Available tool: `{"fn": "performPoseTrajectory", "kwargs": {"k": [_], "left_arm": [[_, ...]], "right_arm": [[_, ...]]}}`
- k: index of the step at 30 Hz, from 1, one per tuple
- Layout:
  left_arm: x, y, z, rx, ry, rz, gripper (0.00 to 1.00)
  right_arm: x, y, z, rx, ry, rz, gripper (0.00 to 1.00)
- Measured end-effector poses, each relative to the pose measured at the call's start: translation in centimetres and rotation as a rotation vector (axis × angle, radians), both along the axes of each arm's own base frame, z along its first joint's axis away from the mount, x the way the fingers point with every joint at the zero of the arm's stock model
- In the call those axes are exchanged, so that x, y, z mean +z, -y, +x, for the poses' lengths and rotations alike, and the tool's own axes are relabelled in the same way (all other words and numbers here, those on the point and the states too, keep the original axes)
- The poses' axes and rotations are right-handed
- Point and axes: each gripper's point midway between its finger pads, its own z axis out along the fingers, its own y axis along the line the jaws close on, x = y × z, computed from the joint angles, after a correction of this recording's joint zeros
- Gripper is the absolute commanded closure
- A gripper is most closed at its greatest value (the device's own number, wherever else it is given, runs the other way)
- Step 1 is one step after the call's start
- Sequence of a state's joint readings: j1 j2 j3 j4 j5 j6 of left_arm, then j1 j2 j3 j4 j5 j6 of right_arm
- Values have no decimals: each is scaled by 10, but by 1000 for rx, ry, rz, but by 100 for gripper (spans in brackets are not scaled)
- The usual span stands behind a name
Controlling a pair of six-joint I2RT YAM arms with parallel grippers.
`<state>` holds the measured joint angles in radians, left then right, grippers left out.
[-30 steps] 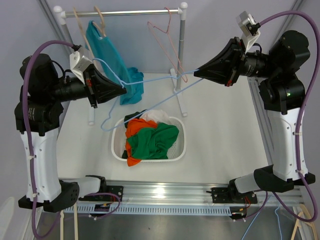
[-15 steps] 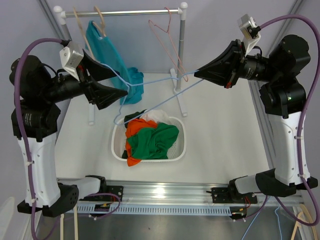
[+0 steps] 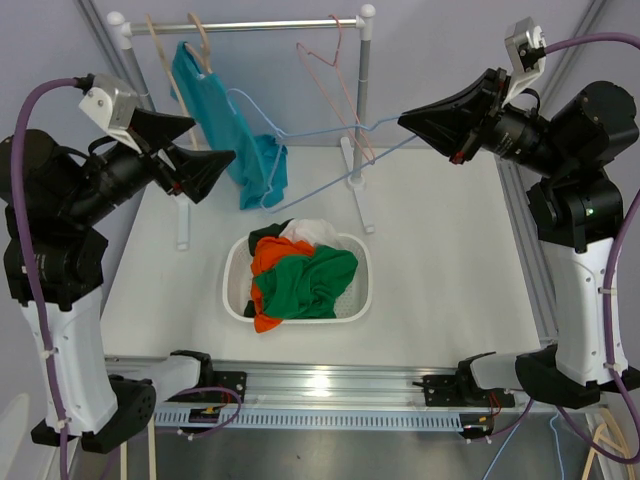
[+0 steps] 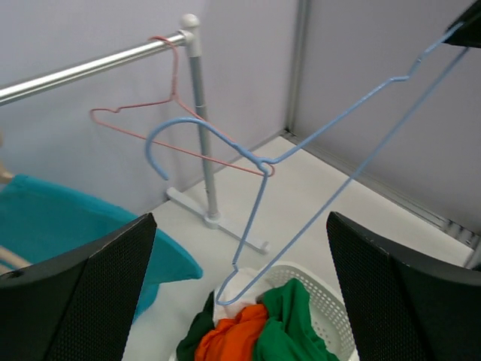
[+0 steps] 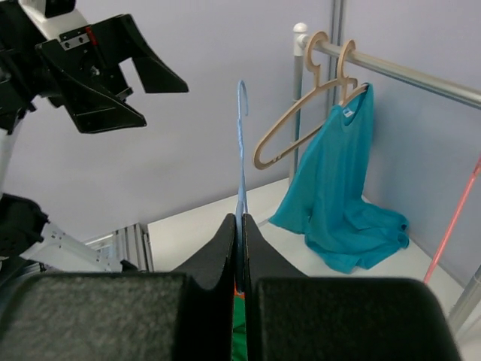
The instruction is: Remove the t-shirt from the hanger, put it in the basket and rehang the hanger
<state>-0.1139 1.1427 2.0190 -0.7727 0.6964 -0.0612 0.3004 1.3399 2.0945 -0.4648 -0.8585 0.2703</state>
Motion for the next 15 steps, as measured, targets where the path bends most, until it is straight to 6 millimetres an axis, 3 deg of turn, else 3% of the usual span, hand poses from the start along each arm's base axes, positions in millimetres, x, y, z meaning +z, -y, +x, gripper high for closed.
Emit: {"fn": "performPoseTrajectory", "kwargs": {"k": [6,15], "left_arm": [[14,-25,-2,170,46,-38,0],[25,-34,-7,226,80,-68,0]], "right_arm": [[6,-3,12,-62,20,23,100],[19,-6,41,-169,71,53,100]]}}
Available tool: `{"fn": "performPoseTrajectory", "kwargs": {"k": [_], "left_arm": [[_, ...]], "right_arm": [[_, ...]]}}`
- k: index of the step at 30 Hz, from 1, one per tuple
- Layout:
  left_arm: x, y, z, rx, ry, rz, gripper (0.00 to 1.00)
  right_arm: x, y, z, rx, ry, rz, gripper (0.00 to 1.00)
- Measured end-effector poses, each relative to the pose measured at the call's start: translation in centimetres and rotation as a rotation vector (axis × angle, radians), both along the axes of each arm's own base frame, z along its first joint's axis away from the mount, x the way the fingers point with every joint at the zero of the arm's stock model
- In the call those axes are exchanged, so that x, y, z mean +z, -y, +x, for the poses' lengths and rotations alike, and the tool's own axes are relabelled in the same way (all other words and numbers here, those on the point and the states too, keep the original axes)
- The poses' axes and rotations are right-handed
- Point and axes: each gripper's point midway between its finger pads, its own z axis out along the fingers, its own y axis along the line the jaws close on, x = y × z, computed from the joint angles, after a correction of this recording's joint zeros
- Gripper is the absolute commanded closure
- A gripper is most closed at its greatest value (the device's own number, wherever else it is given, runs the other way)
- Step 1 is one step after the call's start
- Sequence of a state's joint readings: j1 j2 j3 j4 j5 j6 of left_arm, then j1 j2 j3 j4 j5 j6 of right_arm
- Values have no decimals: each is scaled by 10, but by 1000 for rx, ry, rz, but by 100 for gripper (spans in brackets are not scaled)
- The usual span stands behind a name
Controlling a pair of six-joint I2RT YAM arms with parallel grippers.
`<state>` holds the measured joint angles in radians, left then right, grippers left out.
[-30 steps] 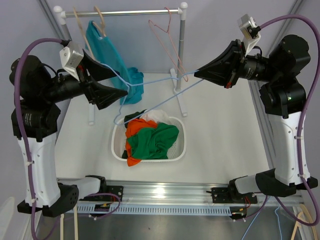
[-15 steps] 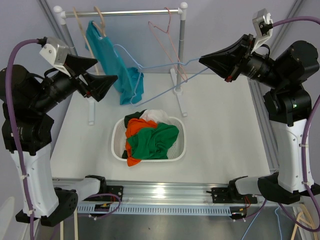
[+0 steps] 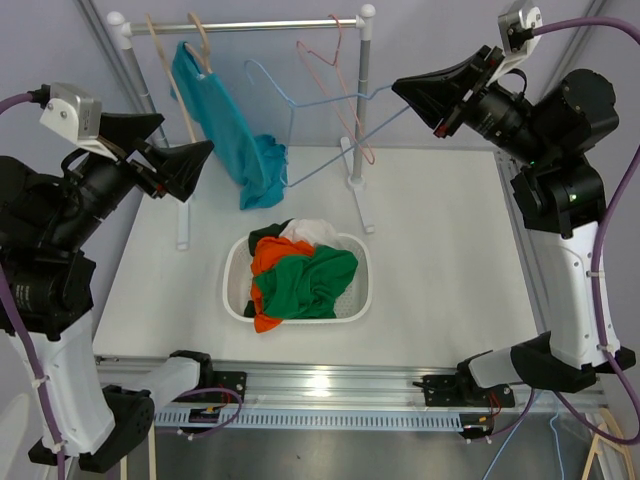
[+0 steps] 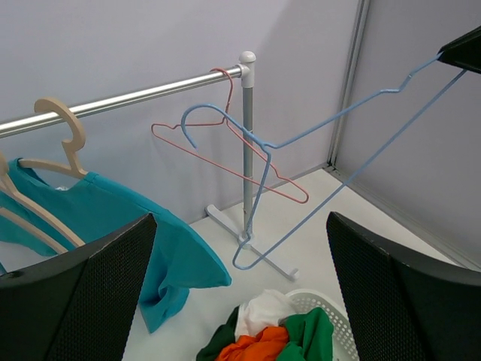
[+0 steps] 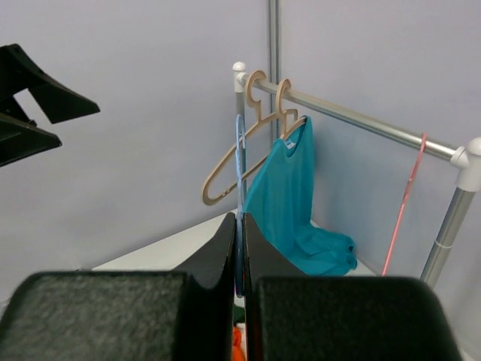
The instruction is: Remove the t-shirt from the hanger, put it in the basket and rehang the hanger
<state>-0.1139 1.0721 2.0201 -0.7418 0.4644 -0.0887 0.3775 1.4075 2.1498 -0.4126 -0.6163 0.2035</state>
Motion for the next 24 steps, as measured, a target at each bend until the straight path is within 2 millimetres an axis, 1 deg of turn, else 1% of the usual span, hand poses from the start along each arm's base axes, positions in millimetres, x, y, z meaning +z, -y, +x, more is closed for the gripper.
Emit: {"fn": "performPoseTrajectory", "kwargs": {"k": [5,9,15,17,24], "left_arm": [[-3,-1,7,9,-15,0,1],[-3,-1,9,13,-17,-1,1],[-4,-2,9,17,-17,-1,1],[-6,-2,10,17,-23,0,1],[-18,-1,23,24,-50,2,2]], "right_arm": [[11,-6,11,-49,56,26,100],[17,-16,22,-80,101,42,100],[25,-30,51,-143,155,61,100],[25,-33,62,-174,166,66,100],[27,-47,87,-231,204,96,100]]}}
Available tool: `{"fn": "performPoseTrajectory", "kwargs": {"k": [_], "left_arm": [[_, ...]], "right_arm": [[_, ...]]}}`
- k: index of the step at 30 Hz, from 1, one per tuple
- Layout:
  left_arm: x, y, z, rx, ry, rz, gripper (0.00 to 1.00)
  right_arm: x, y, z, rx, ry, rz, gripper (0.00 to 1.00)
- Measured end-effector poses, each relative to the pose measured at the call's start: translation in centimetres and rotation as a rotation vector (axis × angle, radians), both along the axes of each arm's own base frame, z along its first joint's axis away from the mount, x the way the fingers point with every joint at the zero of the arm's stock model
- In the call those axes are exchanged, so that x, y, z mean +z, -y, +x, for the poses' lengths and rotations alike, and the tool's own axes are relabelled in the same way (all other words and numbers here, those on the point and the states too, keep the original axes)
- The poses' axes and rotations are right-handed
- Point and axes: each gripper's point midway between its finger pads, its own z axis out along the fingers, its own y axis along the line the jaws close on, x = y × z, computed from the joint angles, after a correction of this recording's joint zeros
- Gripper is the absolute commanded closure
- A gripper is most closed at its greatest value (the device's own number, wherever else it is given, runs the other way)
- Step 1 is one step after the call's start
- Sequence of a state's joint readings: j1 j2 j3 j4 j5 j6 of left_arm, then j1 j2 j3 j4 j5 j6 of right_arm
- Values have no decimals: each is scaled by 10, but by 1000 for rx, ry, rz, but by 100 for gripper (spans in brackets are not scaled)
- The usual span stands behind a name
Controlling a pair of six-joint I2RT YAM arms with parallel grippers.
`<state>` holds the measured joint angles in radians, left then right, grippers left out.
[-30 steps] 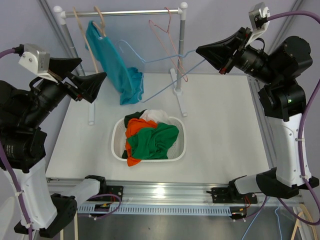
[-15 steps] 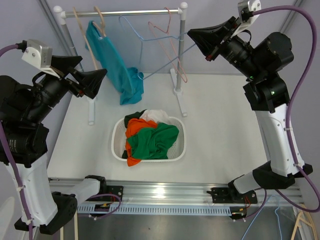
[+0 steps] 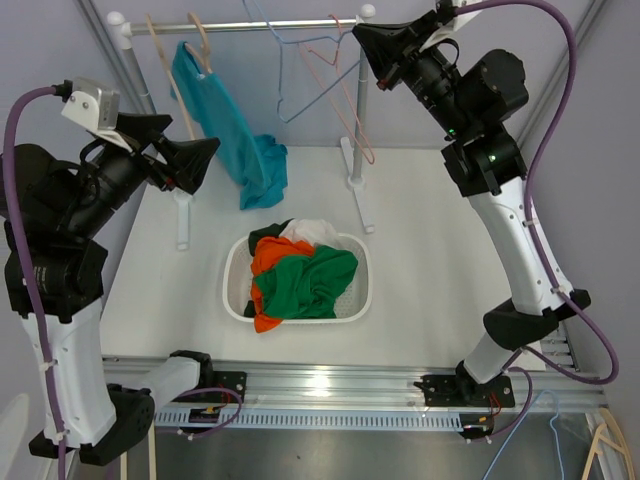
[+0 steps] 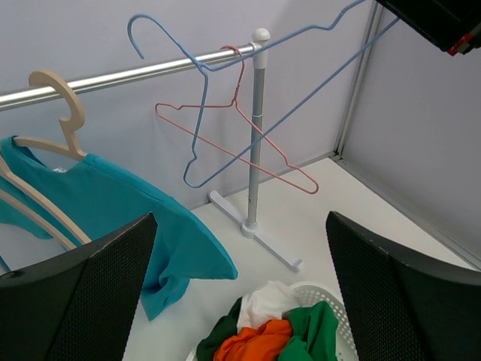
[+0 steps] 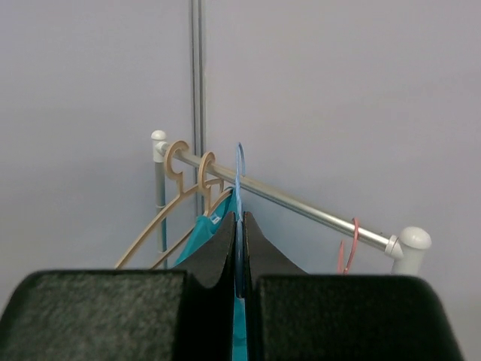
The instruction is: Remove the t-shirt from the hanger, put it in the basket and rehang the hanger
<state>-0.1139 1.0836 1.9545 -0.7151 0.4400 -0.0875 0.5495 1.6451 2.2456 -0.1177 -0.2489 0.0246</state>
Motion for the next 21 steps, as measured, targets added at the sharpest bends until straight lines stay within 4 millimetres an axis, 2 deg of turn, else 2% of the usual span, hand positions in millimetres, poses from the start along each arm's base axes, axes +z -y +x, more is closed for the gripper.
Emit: {"fn": "performPoseTrajectory", "kwargs": {"k": [6,14,18,21], "left_arm": [[-10,1,11,1,-29,3,2],[-21,2,23,3,-60,7,2],[-20,2,22,5,-55,6,2],[-20,2,21,4,-52,5,2]], "right_arm": [[3,-8,20,-33,39,14,100],[2,-14,33,-53,62,26,100],[-7,-23,36,-51,52,21,100],[-21,-33,40,-47,27,4,100]]}}
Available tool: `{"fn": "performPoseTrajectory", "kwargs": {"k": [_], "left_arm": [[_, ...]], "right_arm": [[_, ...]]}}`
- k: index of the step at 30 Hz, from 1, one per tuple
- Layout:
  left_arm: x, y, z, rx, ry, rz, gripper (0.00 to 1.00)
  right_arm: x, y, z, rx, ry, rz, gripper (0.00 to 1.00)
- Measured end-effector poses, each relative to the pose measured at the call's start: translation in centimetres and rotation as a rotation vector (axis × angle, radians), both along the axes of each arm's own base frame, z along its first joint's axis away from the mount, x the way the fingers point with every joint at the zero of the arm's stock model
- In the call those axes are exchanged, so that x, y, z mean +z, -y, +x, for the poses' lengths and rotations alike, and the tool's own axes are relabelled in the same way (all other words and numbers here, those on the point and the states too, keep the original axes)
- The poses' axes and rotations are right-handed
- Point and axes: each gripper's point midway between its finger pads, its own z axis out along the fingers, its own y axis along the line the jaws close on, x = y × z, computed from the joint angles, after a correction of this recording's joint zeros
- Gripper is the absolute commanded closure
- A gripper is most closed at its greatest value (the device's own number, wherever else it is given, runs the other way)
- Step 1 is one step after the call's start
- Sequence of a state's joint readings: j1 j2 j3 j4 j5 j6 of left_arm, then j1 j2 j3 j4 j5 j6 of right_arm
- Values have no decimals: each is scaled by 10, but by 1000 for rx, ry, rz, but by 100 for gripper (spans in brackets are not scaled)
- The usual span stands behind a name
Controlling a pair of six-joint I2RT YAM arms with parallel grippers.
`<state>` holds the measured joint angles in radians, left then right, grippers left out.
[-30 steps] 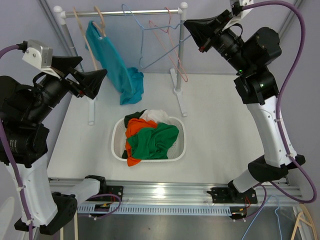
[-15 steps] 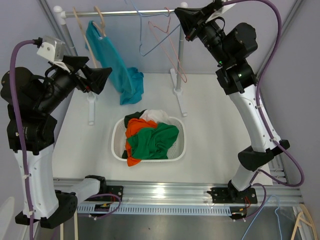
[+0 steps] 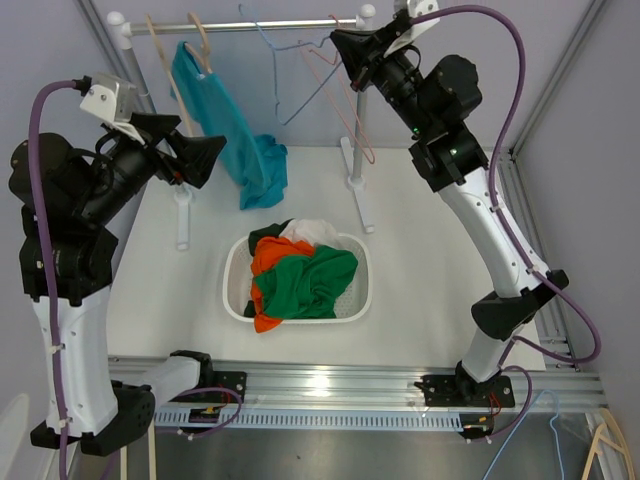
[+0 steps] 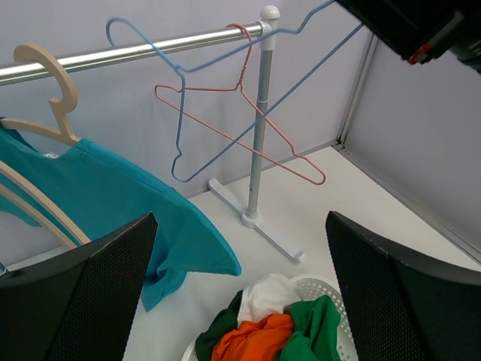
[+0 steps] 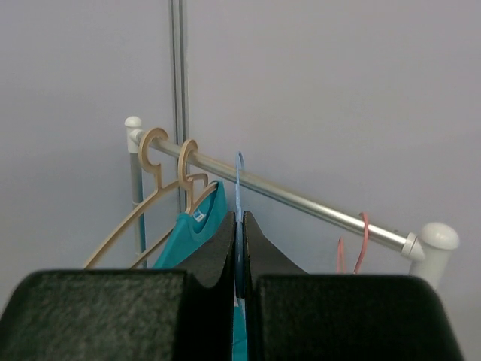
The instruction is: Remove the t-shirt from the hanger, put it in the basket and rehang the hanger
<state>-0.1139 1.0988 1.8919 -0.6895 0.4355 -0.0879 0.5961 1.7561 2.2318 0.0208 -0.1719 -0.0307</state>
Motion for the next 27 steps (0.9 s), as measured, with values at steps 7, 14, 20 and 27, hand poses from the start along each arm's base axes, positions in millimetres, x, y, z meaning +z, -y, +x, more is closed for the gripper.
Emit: {"fn": "performPoseTrajectory", "kwargs": {"k": [7,14,20,27], "left_arm": [[1,0,-5,0,10,-1,2],[2,-1,-9,-1,21,-4,2],[2,0,-10,-6,19,-10,2],[2,1,-10,-13,19,-11,2]], "right_arm": [[-41,-15,6,-3,-80,-49,100],[-56,-13,-17,-8,-113,-59,100],[-75,-15,-39,-13,-148,-68,100],[-119,-13,-48,-51,-248,-100,100]]}}
